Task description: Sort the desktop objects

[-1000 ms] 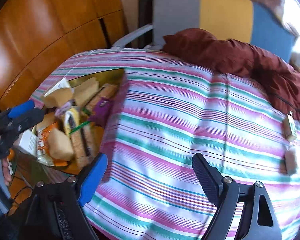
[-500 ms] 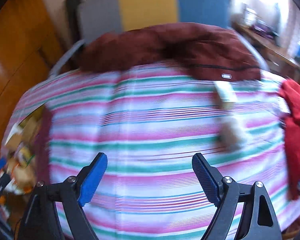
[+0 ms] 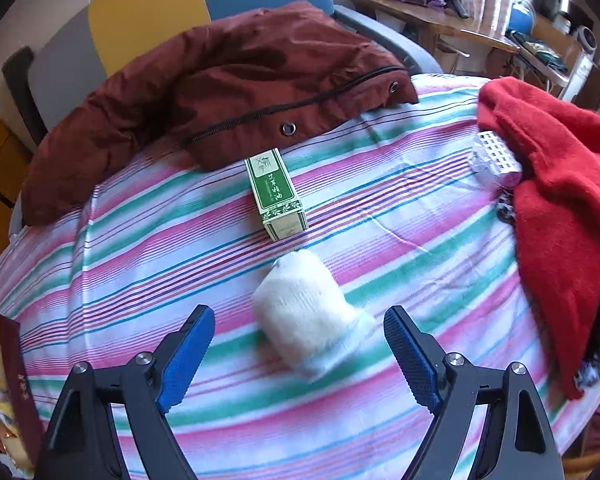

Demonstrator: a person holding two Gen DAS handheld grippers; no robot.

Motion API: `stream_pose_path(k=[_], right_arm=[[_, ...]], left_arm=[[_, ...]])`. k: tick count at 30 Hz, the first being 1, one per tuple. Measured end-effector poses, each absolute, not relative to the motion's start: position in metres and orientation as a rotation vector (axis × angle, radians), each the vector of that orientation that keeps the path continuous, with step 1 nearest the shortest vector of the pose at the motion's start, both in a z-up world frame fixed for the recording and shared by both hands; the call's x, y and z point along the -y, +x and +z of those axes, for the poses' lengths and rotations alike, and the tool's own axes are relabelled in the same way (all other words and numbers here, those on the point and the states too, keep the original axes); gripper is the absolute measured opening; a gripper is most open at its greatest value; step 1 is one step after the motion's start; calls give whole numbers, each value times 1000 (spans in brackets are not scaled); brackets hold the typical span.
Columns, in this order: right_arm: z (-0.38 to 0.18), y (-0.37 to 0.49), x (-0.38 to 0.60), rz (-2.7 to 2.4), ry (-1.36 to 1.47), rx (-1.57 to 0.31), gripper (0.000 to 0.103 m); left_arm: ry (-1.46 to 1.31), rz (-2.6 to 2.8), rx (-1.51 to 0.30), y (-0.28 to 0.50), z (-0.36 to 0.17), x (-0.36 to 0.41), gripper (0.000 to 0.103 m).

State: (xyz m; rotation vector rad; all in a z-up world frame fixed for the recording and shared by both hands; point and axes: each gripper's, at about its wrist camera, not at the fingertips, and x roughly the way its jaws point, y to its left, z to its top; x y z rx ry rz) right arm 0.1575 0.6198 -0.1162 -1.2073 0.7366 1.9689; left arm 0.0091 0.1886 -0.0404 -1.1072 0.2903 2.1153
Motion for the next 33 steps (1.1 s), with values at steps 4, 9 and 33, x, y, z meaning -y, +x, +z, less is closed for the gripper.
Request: stream_pose_path(k=[4, 9, 33], right_arm=[[-133, 152, -624, 1945, -1292, -652, 72], [-133, 155, -627, 1946, -1320, -612, 60], [-84, 194, -650, 1962, -984, -780, 56]], left_arm=[[-1115, 2084, -313, 8, -43, -207, 86], [-1154, 2020, -309, 3, -47, -238, 86], [-888, 1631, -682, 9, -63, -485, 88]])
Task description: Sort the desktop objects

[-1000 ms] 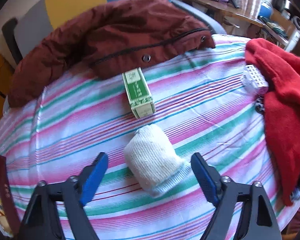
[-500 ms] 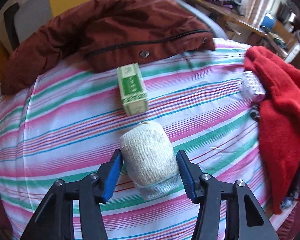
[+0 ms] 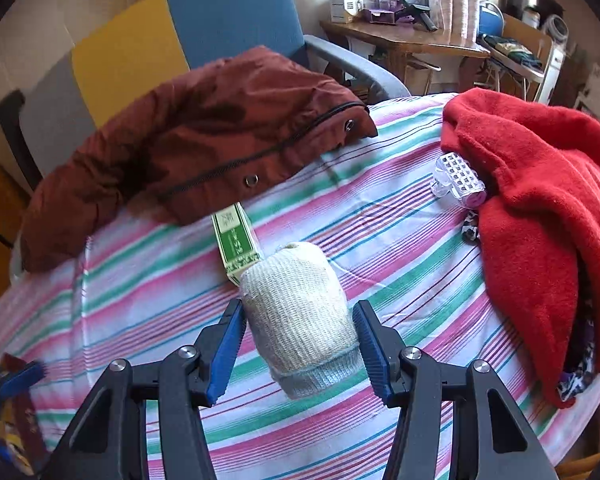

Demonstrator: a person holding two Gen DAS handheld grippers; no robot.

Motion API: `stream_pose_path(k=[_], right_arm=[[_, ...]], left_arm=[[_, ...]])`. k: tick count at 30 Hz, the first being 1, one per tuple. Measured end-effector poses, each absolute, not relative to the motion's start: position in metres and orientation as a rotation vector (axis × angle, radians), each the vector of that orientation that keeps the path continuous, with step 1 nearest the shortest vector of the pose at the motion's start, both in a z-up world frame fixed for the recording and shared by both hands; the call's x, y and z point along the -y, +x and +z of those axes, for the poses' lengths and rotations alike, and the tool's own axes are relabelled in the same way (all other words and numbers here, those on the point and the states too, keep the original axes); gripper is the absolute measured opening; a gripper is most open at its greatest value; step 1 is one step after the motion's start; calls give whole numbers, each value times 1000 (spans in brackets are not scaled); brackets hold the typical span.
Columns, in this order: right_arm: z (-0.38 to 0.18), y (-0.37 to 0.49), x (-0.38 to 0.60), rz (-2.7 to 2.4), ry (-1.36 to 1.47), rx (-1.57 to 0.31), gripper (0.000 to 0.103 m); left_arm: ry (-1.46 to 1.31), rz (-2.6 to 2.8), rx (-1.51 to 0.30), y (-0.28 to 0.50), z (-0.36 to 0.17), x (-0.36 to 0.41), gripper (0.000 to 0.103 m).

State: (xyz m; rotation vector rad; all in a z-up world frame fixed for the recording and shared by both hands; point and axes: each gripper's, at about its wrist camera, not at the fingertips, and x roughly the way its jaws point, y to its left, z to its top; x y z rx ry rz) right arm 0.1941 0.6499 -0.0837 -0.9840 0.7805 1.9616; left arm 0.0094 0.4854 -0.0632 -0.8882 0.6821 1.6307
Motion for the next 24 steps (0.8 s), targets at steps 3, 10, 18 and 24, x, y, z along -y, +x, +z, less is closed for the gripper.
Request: stream_pose_path(k=[3, 10, 18, 24], right_arm=[[-80, 201, -651, 1967, -957, -806, 56], [-74, 207, -651, 1998, -909, -861, 56], [-74, 208, -650, 2025, -906, -902, 56], [-75, 212, -653, 2001, -901, -918, 56]], left_arm=[[-857, 1561, -710, 9, -70, -513, 92], [-796, 1461, -801, -1, -90, -579, 103], [-712, 1395, -883, -11, -105, -626, 103], [-667, 1360, -929, -11, -113, -649, 103]])
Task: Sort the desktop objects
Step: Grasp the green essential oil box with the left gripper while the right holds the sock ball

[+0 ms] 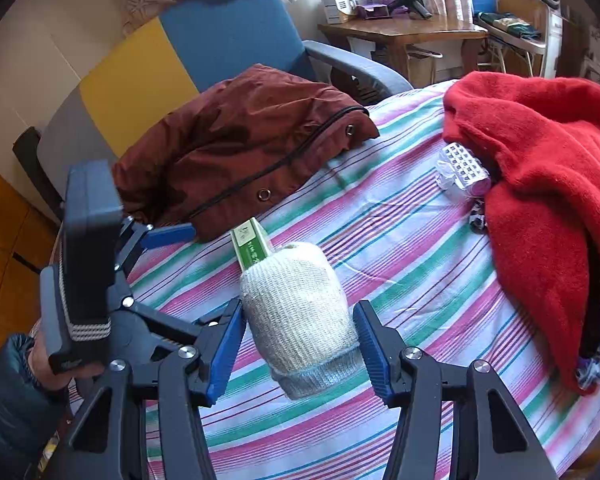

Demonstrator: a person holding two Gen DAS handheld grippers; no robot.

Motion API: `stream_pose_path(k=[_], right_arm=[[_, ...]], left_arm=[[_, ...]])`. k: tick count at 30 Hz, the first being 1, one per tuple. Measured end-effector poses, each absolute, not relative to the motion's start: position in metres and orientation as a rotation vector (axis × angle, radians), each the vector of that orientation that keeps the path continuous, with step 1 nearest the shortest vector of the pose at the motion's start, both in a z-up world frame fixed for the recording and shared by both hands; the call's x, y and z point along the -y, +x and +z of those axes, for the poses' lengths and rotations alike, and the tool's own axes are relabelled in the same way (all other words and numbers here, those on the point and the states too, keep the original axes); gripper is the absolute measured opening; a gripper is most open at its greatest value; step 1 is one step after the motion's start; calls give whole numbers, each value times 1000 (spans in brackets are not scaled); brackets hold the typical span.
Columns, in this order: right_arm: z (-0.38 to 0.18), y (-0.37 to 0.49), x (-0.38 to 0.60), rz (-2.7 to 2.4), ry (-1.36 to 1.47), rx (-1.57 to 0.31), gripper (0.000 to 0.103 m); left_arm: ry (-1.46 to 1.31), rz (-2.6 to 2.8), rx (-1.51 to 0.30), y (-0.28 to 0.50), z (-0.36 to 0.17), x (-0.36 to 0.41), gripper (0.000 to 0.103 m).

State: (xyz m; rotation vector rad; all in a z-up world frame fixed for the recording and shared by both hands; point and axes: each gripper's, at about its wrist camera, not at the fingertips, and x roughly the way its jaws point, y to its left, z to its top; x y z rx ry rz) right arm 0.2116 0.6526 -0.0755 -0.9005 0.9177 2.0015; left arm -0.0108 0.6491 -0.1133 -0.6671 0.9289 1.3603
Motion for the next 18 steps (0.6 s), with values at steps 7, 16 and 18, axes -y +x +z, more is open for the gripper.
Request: stream_pose_path(k=[7, 16, 18], right_arm=[[-81, 210, -654, 1973, -932, -901, 56], [-93, 200, -653, 1962, -1010, -875, 56], [-94, 197, -651, 1962, -1025, -853, 56]], left_arm=[[-651, 1304, -975, -4, -125, -661, 75], [-739, 1366, -863, -6, -118, -619, 41], [-771, 1379, -836, -9, -114, -607, 41]])
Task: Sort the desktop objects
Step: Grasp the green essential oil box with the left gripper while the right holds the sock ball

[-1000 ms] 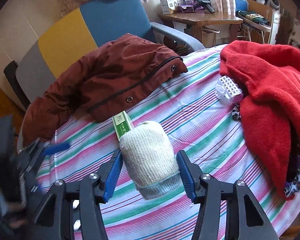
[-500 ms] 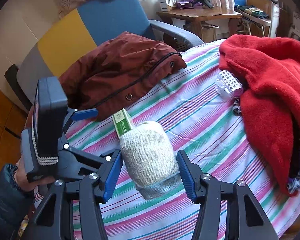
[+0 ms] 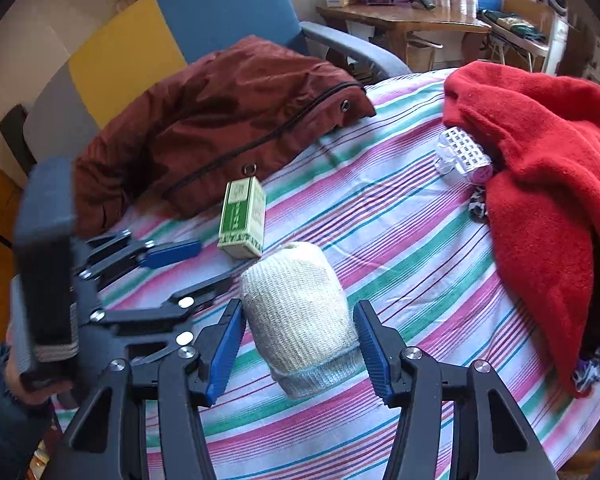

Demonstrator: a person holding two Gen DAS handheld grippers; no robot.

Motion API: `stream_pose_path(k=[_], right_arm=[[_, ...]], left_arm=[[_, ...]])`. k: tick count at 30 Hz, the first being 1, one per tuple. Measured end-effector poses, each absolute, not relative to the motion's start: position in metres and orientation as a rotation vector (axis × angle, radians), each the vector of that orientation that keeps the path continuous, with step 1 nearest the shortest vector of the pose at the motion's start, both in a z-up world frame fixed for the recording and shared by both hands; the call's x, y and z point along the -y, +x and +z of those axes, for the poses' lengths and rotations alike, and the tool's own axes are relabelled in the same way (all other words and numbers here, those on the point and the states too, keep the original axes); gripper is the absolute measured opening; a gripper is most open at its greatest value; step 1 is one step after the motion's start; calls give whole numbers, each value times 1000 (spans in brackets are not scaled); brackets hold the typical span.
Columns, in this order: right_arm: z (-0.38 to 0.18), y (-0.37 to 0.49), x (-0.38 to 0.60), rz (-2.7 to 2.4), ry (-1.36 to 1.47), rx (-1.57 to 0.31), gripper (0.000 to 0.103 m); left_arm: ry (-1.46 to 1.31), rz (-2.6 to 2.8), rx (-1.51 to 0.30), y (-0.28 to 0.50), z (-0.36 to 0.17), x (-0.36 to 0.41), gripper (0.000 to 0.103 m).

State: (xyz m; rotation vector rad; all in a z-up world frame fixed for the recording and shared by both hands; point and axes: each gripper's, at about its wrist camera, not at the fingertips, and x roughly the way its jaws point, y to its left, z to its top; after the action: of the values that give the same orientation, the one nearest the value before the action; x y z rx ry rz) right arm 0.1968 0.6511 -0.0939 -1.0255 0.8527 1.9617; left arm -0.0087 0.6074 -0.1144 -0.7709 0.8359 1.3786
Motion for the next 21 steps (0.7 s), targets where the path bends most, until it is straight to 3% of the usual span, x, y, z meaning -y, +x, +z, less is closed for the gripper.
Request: stream_pose_path(k=[4, 7, 17, 19, 21], right_arm=[[-93, 200, -650, 1947, -1011, -847, 56], [-91, 205, -652, 1933, -985, -858, 56], [-82, 212, -656, 1947, -916, -881, 56], [-82, 210, -656, 1957, -923, -886, 56], [-83, 206, -654, 1966, -936, -874, 56]], left_arm=[[-940, 1441, -747, -29, -109, -604, 52], [-1012, 1491, -654, -38, -100, -611, 53], [-1117, 1595, -648, -26, -120, -679, 66], [-1135, 1631, -699, -29, -133, -688, 63], [-1154, 1635, -696, -33, -141, -688, 46]])
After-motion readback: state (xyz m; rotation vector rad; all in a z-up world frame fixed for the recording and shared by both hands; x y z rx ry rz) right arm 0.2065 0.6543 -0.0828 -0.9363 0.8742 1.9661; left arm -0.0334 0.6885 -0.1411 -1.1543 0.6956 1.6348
